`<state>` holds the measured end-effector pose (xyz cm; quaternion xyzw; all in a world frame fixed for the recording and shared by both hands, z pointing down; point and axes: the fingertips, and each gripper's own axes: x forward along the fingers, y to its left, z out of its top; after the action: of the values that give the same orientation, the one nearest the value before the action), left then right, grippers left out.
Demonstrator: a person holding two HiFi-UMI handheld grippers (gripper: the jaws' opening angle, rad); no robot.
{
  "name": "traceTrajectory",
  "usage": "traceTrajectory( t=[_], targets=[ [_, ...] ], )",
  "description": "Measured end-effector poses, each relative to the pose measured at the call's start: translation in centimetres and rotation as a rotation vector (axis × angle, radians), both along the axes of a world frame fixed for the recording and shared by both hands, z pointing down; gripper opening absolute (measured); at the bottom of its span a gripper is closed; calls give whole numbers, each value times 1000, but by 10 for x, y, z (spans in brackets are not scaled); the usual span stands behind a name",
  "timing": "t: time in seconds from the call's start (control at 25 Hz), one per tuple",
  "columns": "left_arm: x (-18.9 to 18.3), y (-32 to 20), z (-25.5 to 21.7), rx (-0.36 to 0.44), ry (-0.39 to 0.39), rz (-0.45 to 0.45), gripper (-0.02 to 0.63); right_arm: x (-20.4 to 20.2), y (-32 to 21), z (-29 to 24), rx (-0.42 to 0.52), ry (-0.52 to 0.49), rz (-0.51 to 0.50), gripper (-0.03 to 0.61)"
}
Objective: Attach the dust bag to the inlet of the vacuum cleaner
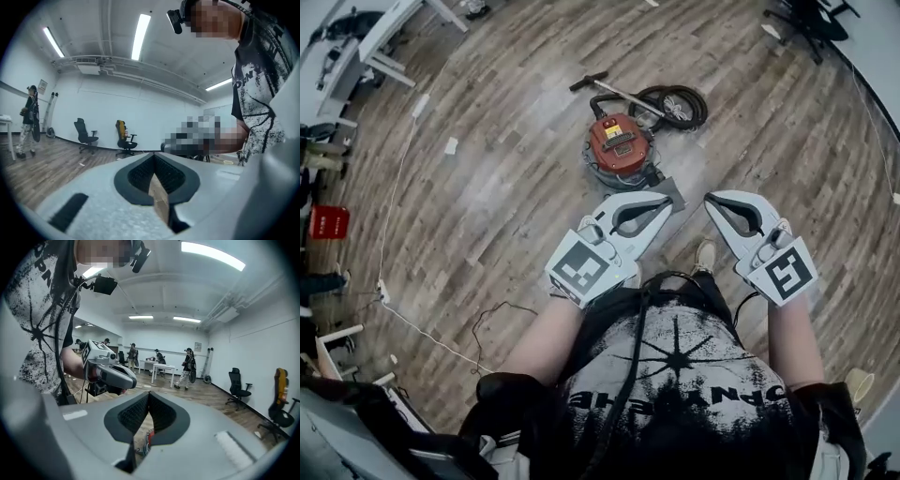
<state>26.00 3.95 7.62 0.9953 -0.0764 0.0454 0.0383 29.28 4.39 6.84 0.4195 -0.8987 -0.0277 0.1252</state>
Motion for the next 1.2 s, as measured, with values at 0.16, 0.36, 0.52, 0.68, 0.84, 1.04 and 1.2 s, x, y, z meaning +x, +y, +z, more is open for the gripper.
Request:
traceTrajectory(
  t=[0.16,0.36,0.52,0.68,0.84,1.04,1.2],
  targets=[
    [21,-10,5,-52,-23,-156,0,13,-10,8,-9,-12,-156,8],
    [53,-19,9,-87,-20,-323,0,34,-15,15,-22,-18,-342,8],
    [67,-26,20,-94,-41,-413,0,51,-20,28,-52,-28,-419,8],
    [67,-23,29,-104,-64,-474,0,52,-19,40,-64,8,-506,8],
    [60,-19,38,-103,-74,-462,0,41,-17,55,-83,31,-514,8],
    [46,-24,48,-123,-96,-398,0,28,-27,66,-124,-18,-417,8],
    [31,-28,62,-140,-115,-367,0,19,-32,78,-145,-34,-359,8]
  ],
)
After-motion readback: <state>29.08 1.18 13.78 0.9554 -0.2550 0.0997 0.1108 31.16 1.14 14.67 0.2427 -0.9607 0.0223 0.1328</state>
